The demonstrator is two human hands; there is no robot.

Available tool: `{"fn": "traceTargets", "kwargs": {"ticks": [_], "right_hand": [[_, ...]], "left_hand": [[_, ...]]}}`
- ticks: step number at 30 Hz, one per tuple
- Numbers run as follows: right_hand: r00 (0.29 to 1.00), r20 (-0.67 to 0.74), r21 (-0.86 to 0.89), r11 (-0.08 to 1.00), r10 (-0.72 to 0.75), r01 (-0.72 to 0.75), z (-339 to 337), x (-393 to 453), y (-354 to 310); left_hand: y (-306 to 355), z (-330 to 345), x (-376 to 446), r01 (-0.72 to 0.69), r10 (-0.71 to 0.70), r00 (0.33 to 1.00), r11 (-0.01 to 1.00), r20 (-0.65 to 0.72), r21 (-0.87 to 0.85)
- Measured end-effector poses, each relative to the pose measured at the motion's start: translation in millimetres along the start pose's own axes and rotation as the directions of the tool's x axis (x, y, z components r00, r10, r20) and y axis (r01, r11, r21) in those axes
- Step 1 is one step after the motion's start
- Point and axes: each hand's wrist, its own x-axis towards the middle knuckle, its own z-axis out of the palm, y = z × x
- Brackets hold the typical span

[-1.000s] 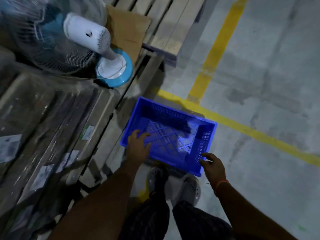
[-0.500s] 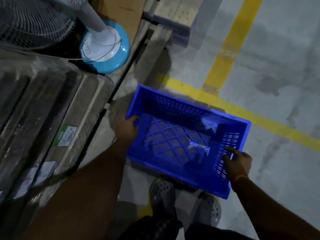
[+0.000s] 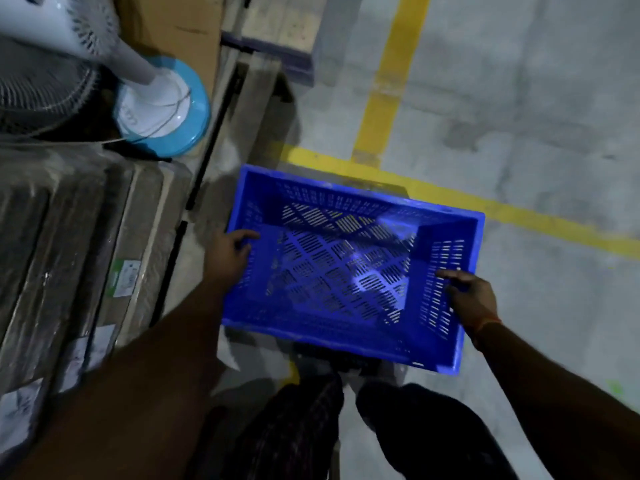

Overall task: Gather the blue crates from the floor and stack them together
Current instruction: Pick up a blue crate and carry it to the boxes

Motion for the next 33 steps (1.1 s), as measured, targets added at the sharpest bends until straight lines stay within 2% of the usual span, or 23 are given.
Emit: {"fn": "traceTargets", "kwargs": {"ticks": [5, 13, 18, 21, 27, 30, 33], "right_hand": [[0.997, -0.081, 0.079, 0.997, 0.006, 0.000, -91, -88, -12], [0.982, -0.187, 0.149, 0.989, 0.032, -0.004, -230, -233, -18], [0.950, -0.306, 0.213, 0.977, 0.068, -0.001, -278, -293, 9], [0.914, -0.392, 0.267, 0.964, 0.102, 0.007, -292, -328, 24], [0.818, -0.534, 0.399, 0.917, 0.216, 0.019, -307, -403, 56], [0.751, -0.582, 0.487, 0.873, 0.311, 0.017, -309, -442, 81], [0.695, -0.593, 0.580, 0.815, 0.407, 0.017, -306, -476, 110]], "left_hand": [[82, -47, -78, -0.037, 0.037, 0.999, 0.998, 0.004, 0.054], [230, -119, -186, -0.153, 0.155, 0.984, 0.988, 0.088, -0.028], [306, -133, -213, -0.313, 0.310, 0.942, 0.950, 0.128, 0.001], [345, -132, -221, -0.387, 0.366, 0.915, 0.916, 0.172, 0.106], [405, -114, -218, -0.575, 0.508, 0.790, 0.809, 0.343, 0.125], [440, -90, -227, -0.681, 0.610, 0.692, 0.729, 0.386, 0.070], [478, -60, -249, -0.742, 0.648, 0.604, 0.669, 0.464, 0.031]]}}
